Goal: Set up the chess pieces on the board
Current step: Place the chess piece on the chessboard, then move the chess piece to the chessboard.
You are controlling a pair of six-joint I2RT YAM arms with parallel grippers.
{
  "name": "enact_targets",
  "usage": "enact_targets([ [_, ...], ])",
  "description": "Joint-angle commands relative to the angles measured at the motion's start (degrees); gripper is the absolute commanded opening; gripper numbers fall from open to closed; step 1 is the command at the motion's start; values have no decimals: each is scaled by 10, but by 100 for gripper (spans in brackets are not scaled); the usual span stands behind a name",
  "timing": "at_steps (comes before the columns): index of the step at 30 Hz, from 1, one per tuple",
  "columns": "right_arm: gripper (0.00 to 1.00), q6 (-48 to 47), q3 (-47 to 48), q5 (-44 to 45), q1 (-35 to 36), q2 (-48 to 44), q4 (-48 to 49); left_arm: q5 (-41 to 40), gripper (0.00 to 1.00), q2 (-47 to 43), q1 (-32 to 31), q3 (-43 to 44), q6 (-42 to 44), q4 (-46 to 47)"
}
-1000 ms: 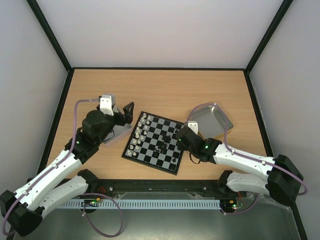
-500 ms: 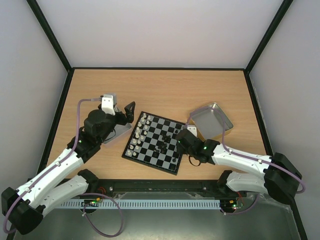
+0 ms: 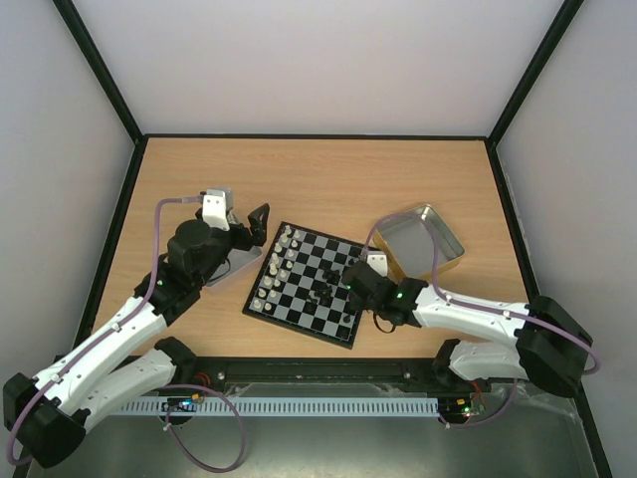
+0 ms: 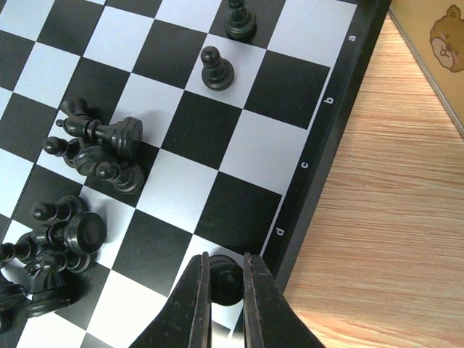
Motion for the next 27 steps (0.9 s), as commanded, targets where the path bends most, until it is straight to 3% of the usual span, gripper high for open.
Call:
enact_targets([
  [1, 7, 9, 23, 39, 16, 20, -28, -2, 100, -6, 3, -7, 9, 16],
  [8, 14, 10, 39, 47, 36, 33, -52, -1, 100, -7, 3, -9, 10, 13],
  [12, 34, 0, 66, 14, 36, 23, -69, 2, 100, -7, 2, -9, 10, 13],
  [16, 47, 8, 118, 28, 36, 4, -110, 5, 100, -10, 2, -8, 12, 14],
  [23, 49, 16, 167, 67, 28, 18, -138, 12, 100, -16, 3, -7, 5, 11],
  [27, 49, -4, 203, 36, 5, 38, -113, 1, 100, -17, 3, -3, -20, -12],
])
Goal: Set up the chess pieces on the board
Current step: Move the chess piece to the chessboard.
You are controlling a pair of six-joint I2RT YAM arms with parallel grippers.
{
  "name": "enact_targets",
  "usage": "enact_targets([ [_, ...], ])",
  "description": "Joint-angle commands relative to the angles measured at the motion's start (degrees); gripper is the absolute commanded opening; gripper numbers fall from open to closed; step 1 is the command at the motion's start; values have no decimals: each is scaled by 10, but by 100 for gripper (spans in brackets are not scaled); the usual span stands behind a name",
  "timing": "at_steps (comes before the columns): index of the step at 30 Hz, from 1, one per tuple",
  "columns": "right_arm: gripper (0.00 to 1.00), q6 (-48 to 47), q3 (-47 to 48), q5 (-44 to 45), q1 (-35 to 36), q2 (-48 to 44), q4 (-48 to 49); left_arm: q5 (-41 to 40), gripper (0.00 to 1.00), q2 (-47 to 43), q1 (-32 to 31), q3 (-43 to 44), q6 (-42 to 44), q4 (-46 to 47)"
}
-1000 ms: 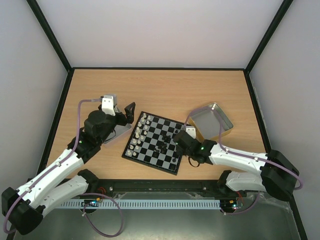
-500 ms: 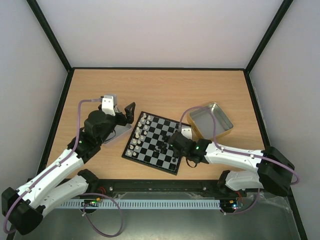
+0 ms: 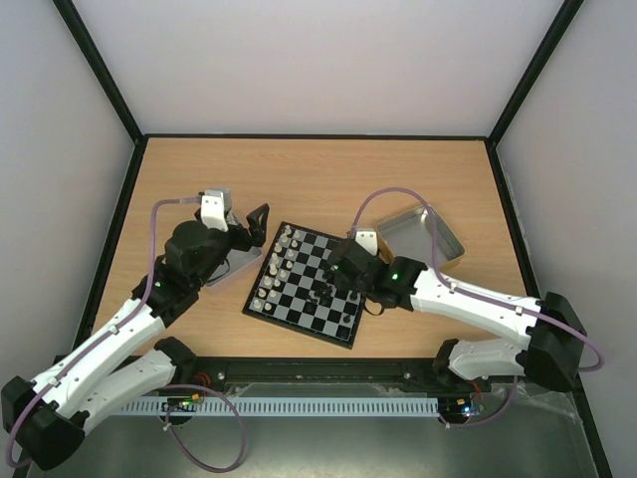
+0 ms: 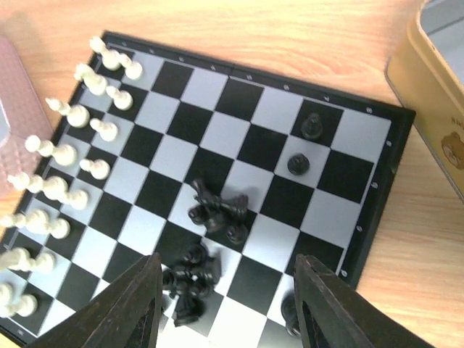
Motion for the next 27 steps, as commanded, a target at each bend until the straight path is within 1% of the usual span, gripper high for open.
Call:
enact_targets([
  [1, 49, -14, 45, -16, -32, 25, 4, -14, 100, -8, 3, 1, -36, -21],
  [5, 48, -25, 48, -89, -78, 58, 46, -14, 100, -2, 14, 16, -58, -50],
  [8, 47, -41, 59, -113, -84, 102, 45, -2, 100, 0, 27, 17, -67, -58],
  [11, 44, -46, 65, -136, -86, 138, 48, 15, 100, 1, 41, 14, -76, -60],
  [18, 38, -49, 68, -132, -86, 168, 46, 47, 96, 2, 60, 5, -81, -55],
  [24, 31, -64, 76, -137, -85, 190, 38, 64, 89, 6, 65, 5, -78, -52],
  [27, 31, -74, 77, -145, -86, 196, 41, 71, 87, 10, 66, 5, -78, -49],
])
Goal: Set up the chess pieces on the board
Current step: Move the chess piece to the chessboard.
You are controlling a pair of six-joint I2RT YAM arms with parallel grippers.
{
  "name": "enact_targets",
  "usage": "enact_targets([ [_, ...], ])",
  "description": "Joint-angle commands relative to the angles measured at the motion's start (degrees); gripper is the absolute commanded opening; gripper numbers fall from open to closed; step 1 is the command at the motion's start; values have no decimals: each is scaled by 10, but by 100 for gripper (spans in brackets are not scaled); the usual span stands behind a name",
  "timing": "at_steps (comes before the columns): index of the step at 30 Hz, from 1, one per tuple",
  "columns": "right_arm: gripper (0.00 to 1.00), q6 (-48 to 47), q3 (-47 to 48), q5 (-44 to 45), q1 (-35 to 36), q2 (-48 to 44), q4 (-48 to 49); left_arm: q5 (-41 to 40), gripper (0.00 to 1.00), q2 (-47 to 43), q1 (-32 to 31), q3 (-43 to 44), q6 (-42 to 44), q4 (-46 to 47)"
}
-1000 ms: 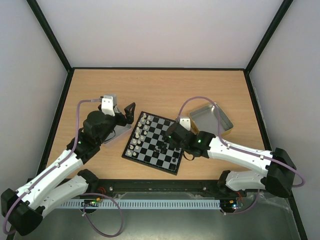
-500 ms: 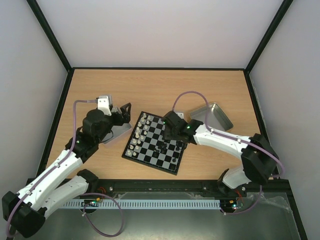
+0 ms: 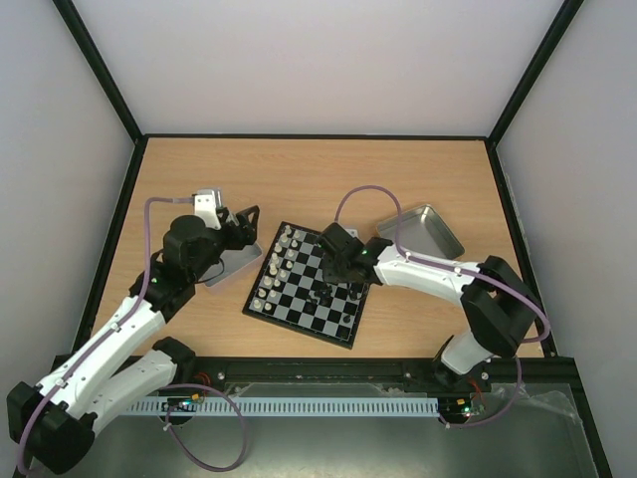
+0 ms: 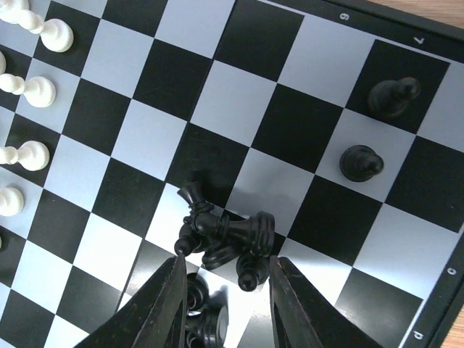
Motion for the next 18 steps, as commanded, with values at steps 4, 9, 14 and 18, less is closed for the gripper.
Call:
enact_targets([
  [4, 30, -30, 28, 3, -1, 26, -10, 25, 85, 9, 5, 3, -1, 12],
  [9, 19, -35, 33, 14, -1, 41, -15, 30, 83, 11, 5, 2, -1, 12],
  [14, 18, -32, 29, 28, -2, 41, -31, 31, 83, 10, 5, 0, -1, 12],
  [18, 18, -33, 18, 26, -2, 33, -34, 32, 83, 10, 5, -5, -3, 15],
])
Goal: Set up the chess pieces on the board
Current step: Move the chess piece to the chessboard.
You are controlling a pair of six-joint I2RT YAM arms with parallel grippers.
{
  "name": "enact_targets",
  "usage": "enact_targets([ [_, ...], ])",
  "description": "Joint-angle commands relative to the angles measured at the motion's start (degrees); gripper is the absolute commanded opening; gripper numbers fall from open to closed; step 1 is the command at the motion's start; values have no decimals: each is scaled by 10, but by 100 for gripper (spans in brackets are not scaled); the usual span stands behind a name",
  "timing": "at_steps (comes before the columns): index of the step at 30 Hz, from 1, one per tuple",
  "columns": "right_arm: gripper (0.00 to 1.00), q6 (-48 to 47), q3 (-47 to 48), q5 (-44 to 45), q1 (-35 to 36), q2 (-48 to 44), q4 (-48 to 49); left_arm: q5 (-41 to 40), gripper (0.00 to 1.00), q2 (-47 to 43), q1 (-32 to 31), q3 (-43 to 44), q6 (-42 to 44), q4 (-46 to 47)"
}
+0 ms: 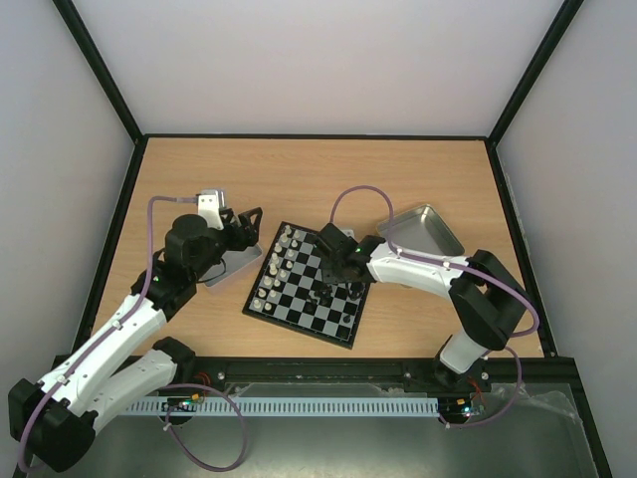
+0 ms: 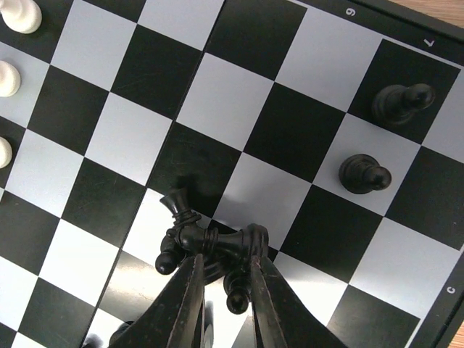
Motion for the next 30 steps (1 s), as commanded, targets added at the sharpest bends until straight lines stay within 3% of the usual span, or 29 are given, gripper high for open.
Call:
enact_targets([
  [1, 18, -7, -2, 15, -1, -5, -23, 6, 83, 0, 4, -5, -2, 15],
  [7, 10, -8, -3, 4, -1, 7, -19, 8, 83, 0, 4, -7, -1, 15],
  [17, 16, -8, -5, 11, 2, 11, -36, 8, 82, -1, 4, -10, -2, 15],
  [23, 9, -7, -10, 5, 3, 14, -33, 7, 83, -1, 4, -12, -2, 16],
  [30, 9, -2, -12, 3, 4, 12, -33, 8, 83, 0, 4, -12, -2, 15],
])
